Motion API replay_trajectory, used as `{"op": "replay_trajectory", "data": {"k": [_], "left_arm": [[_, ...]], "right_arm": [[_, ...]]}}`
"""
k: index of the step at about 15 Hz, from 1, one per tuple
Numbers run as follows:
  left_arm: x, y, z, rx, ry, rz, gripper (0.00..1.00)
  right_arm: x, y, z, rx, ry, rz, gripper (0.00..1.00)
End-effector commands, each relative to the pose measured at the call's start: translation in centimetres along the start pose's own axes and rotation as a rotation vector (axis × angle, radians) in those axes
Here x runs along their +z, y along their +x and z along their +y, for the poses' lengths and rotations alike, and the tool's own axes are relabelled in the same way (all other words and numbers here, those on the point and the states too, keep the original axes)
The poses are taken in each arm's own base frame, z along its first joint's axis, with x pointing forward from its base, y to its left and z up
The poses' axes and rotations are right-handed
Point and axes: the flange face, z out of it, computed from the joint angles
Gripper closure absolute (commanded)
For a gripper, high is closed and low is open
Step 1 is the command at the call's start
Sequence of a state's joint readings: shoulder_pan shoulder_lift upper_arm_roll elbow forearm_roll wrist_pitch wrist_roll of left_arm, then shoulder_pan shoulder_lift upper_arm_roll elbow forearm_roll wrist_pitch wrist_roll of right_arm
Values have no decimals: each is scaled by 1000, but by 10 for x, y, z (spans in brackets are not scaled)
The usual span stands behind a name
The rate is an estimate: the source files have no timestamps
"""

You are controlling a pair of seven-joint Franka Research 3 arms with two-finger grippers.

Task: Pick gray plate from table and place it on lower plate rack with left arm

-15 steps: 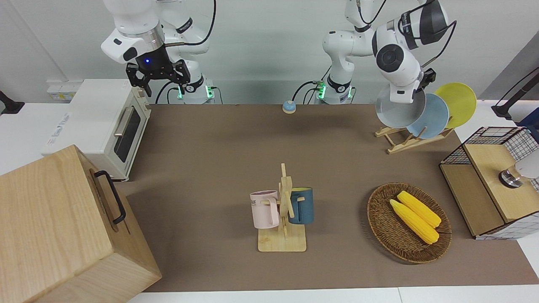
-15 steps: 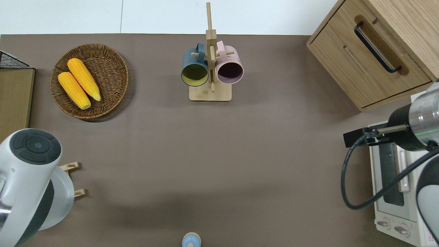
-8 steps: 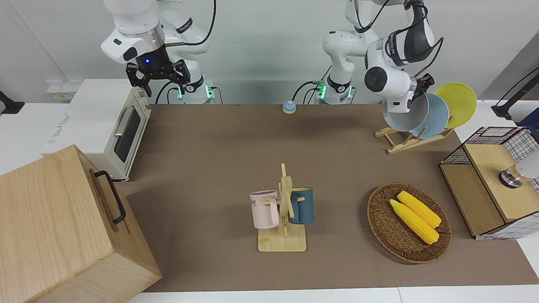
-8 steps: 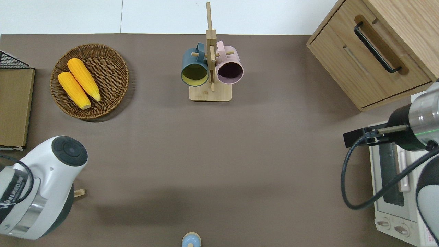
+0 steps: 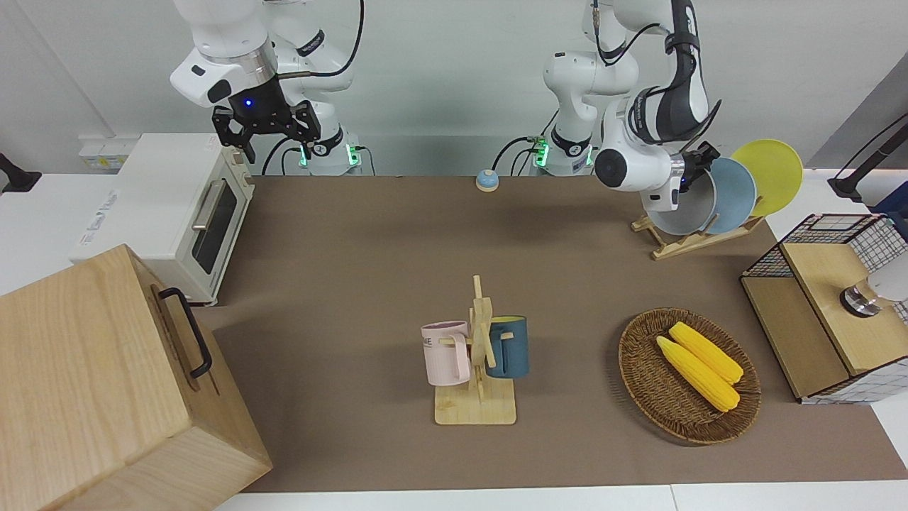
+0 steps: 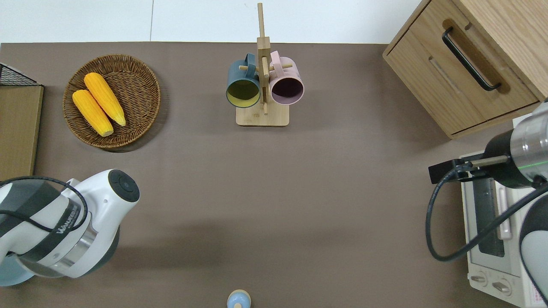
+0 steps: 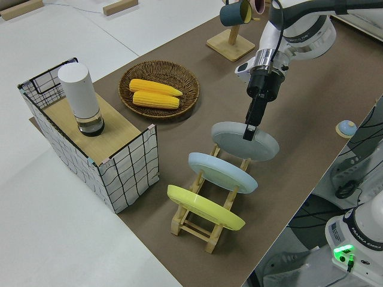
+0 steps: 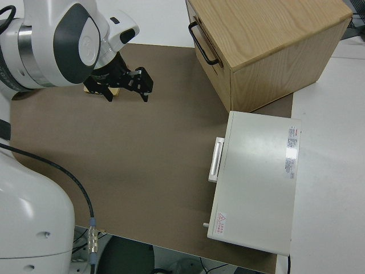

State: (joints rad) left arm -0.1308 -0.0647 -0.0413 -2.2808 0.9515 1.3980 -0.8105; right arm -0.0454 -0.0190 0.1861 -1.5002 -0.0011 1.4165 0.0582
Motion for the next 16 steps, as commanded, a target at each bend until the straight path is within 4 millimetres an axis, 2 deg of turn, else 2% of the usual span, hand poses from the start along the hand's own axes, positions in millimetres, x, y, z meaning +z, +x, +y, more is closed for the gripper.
{"op": "replay_trajectory", "data": {"k": [1,7,8,9,10,11,16], "left_arm": [[2,-2,34,-22,115,22,1000],[3,-3,49,-35,129,25,1000],[4,-2,51,-30,133,24,783],[5,-2,52,-17,134,21,408],[5,-1,52,-18,136,23,230],[5,-1,52,-17,137,23,2],[-9,8,39,-50,109,34,0]], "right_arm": [[-3,-3,1,3,10,-7,13],[-3,-3,1,3,10,-7,13],[-3,-3,1,3,10,-7,11],[-3,-3,1,1,10,-7,13],[-3,-3,1,1,10,-7,11],[-3,-3,1,3,10,-7,13],[-3,-3,1,3,10,-7,13]]}}
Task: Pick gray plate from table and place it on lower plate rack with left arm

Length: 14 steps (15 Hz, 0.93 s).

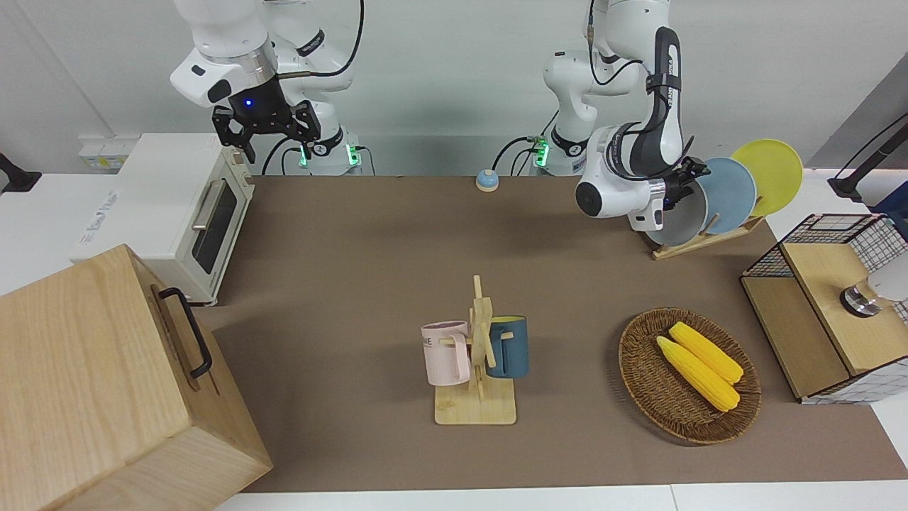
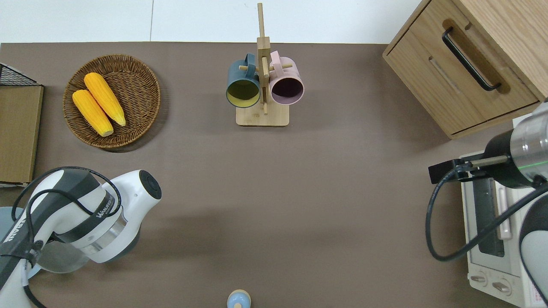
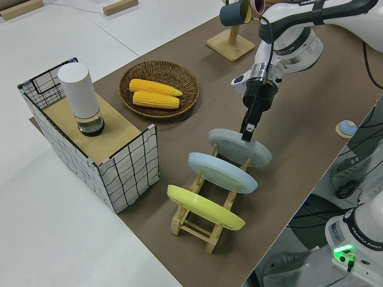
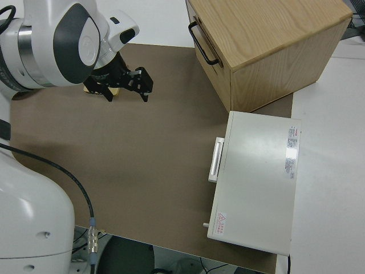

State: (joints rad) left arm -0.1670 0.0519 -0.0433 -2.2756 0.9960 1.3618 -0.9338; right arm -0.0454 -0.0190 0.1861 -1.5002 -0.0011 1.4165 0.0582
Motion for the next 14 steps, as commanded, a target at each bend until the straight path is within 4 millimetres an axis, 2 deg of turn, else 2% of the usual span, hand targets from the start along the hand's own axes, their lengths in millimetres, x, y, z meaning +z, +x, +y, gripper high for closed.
{"op": "replay_trajectory", "data": {"k": [1,4,8,10,14], "left_arm": [[-16,14,-16,-33,-18,15,0],[-39,36,-48,-8,-114,-2,0],[-73,66,-104,-3,-299,-30,0],[-87,73,-128,15,-403,-42,0],[-116,85,-194,100,-713,-53,0]], "right_arm": [[-3,-3,1,3,10,-7,11],[-3,-3,1,3,10,-7,13],[-3,-3,1,3,10,-7,13],[-3,-3,1,3,10,-7,11],[-3,-3,1,3,10,-7,11]]}}
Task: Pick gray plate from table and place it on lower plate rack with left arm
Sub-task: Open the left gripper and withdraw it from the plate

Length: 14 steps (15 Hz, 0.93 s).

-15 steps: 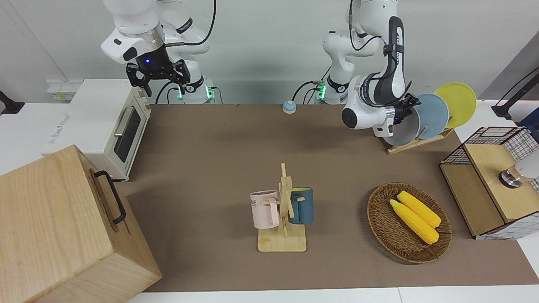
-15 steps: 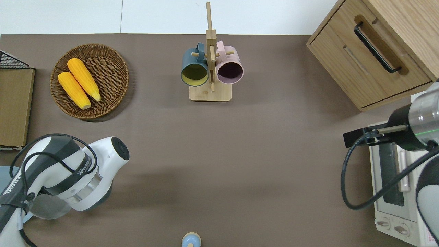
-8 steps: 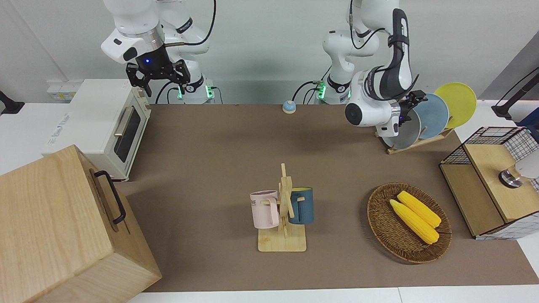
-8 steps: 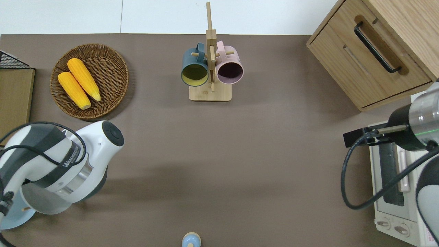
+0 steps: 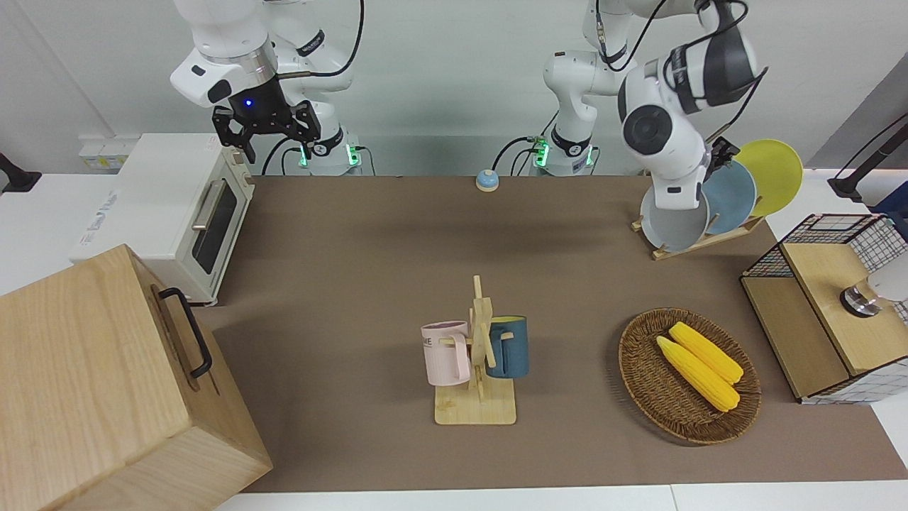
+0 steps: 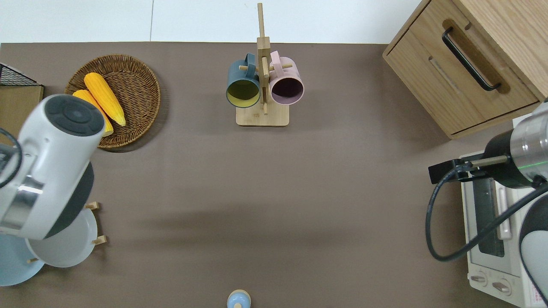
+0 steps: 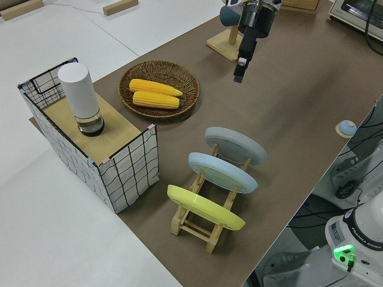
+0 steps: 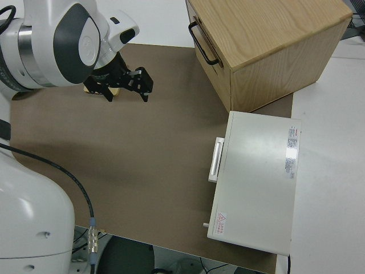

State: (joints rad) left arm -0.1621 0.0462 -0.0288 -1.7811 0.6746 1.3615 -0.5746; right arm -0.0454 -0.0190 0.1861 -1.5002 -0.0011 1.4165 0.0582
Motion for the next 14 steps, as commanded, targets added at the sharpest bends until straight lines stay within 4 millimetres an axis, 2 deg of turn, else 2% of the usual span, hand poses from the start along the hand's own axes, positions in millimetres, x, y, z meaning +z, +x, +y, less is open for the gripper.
{"op": "replay_trajectory", "data": {"k": [1,6,9,11,13,14], "left_arm": [[-46,8,-42,71,-273,-30,0],[-91,-3,-60,173,-603,-37,0],[-110,-18,-62,207,-702,-35,0],[-123,-29,-72,227,-796,-25,0],[-136,-42,-75,260,-817,12,0],[-136,-46,-71,269,-816,11,0]], "right_arm": [[-3,-3,1,3,10,-7,11],[-3,-3,1,3,10,-7,11],[-3,-3,1,3,10,-7,13],[-3,-3,1,3,10,-7,11],[-3,-3,1,1,10,-6,13],[-3,-3,1,3,10,-7,11]]}}
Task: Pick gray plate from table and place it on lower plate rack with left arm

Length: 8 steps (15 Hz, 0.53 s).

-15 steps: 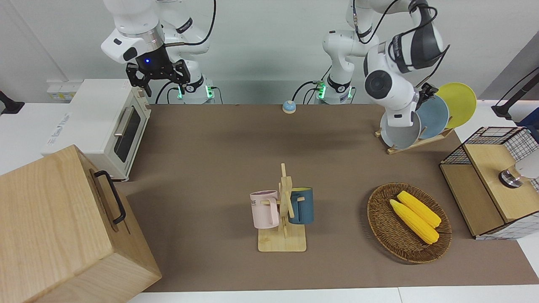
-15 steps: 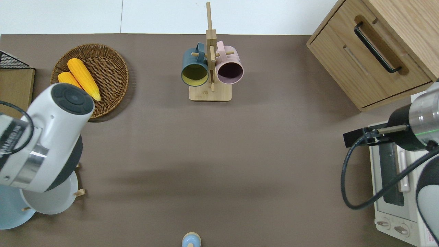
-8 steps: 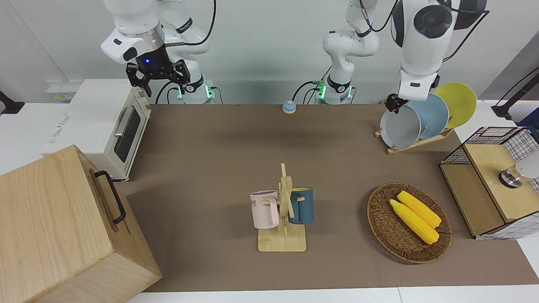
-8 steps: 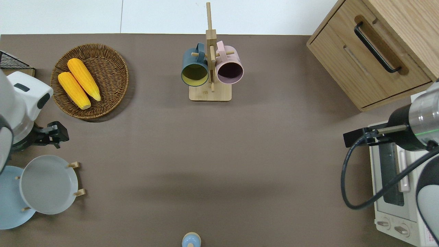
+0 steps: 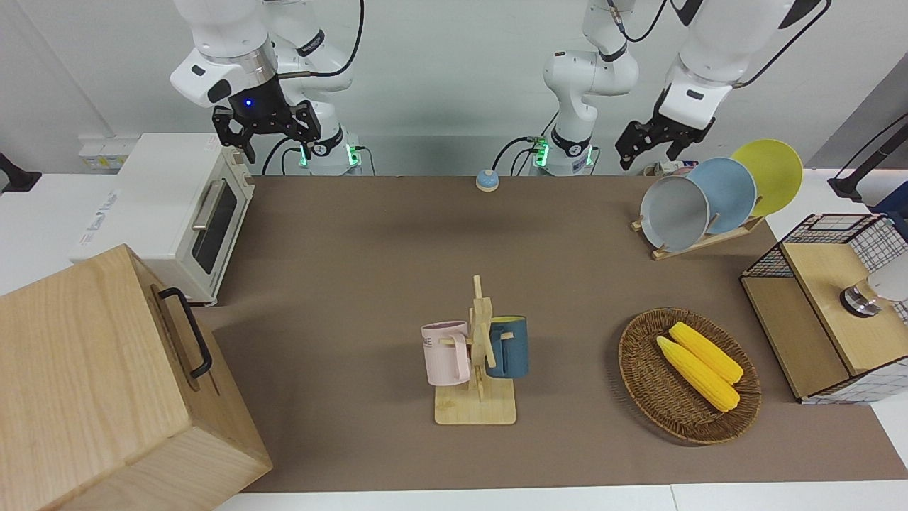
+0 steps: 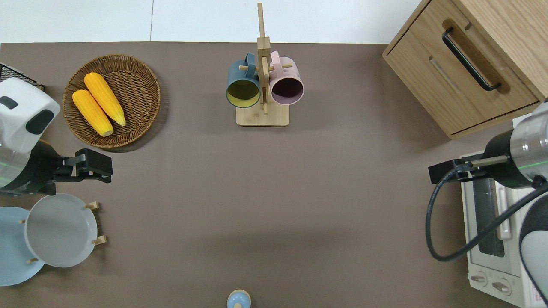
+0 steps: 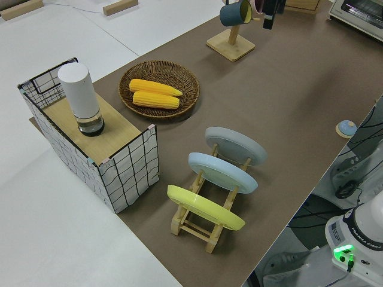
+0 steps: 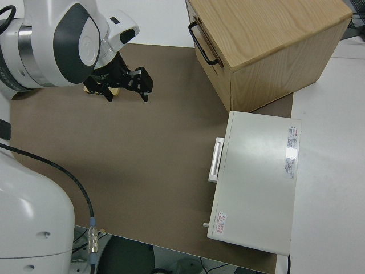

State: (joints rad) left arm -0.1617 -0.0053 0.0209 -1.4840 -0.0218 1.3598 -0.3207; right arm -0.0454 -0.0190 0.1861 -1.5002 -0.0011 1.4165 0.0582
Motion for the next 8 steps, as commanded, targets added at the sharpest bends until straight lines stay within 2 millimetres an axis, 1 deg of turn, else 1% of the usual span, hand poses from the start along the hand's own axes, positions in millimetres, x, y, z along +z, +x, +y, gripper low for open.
{"op": "replay_trajectory", "data": {"k": [1,2,4,6,7,8], "left_arm": [[-11,-20,7,54,-34,20,0],[-10,-22,7,54,-34,20,0],[0,-23,6,65,-35,25,0],[17,-26,0,67,-45,51,0],[26,-29,-5,59,-51,64,0],[31,-30,-9,60,-57,73,0]], "right_arm": [[-3,-3,1,3,10,-7,13],[-3,-3,1,3,10,-7,11],[-3,-3,1,1,10,-6,13],[-3,-3,1,3,10,-7,11],[-3,-3,1,1,10,-7,11],[-3,-3,1,3,10,-7,11]]}}
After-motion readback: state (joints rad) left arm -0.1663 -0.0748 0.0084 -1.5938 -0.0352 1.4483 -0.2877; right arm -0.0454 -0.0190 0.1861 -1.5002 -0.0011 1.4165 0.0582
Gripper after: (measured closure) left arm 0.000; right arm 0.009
